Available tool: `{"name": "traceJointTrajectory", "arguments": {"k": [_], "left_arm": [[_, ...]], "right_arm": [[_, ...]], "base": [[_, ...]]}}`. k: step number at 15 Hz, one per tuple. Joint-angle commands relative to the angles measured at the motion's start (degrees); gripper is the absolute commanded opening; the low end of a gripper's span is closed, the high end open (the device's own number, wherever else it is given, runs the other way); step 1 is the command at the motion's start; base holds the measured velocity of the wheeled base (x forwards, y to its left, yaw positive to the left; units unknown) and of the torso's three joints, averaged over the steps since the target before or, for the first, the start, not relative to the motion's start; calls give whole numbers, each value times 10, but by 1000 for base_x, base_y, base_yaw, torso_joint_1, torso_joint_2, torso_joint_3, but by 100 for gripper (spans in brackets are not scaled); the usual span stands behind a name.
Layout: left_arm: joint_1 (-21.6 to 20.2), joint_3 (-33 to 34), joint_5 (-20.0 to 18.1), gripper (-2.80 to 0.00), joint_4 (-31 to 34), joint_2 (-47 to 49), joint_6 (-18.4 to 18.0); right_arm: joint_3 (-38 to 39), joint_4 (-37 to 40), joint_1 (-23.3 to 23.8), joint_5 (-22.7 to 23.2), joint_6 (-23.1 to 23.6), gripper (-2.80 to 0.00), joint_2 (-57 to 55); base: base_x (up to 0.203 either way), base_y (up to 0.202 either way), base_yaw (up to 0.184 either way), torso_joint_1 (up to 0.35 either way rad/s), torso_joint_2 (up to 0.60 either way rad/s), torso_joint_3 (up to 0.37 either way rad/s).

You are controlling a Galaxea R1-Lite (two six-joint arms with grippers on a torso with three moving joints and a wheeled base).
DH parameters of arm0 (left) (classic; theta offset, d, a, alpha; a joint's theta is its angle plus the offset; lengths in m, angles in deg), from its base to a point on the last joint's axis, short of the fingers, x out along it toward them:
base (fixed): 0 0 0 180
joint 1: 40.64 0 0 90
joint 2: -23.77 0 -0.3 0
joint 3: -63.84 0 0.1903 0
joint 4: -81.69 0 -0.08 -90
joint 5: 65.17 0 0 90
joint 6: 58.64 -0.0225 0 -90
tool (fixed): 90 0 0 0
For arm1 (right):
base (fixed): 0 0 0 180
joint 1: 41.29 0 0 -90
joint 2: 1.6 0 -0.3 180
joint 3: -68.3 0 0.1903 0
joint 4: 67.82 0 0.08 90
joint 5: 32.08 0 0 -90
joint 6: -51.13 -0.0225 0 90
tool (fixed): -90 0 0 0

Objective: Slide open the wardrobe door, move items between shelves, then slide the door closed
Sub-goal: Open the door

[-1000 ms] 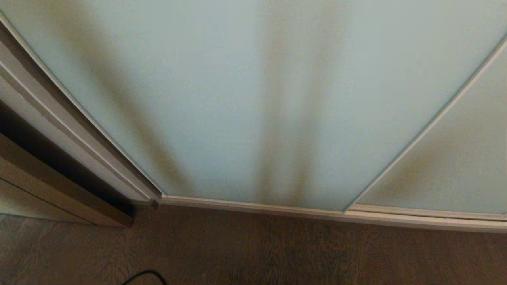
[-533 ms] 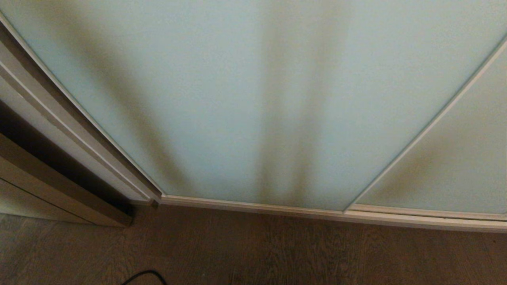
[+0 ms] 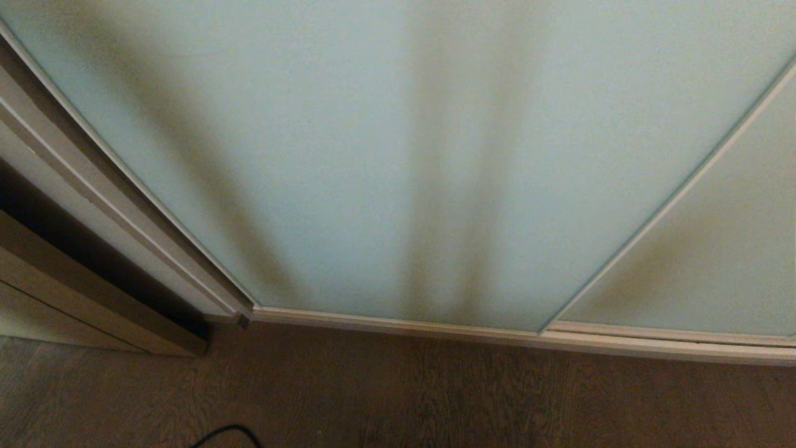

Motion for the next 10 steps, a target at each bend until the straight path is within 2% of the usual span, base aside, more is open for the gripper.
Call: {"name": "traceJointTrajectory", "arguments": {"k": [1,3,6,7,10], "left_arm": [[-3,-22,-5,-280,8,30,1],[-5,-34,-45,-280,12,49,4],[-23,-66,-70,-280,13,79,7],[-29,-67,-97,-280,14,85,9],[-46,-91,-117,-280,20,107,14]], "right_arm": [[1,0,0,0,0,-280,1],[1,0,0,0,0,-280,1],[1,0,0,0,0,-280,1],[1,0,0,0,0,-280,1],[1,0,0,0,0,-280,1]], "base": [[0,0,0,0,0,0],[0,0,0,0,0,0],[0,0,0,0,0,0],[0,0,0,0,0,0],[0,0,0,0,0,0]]}}
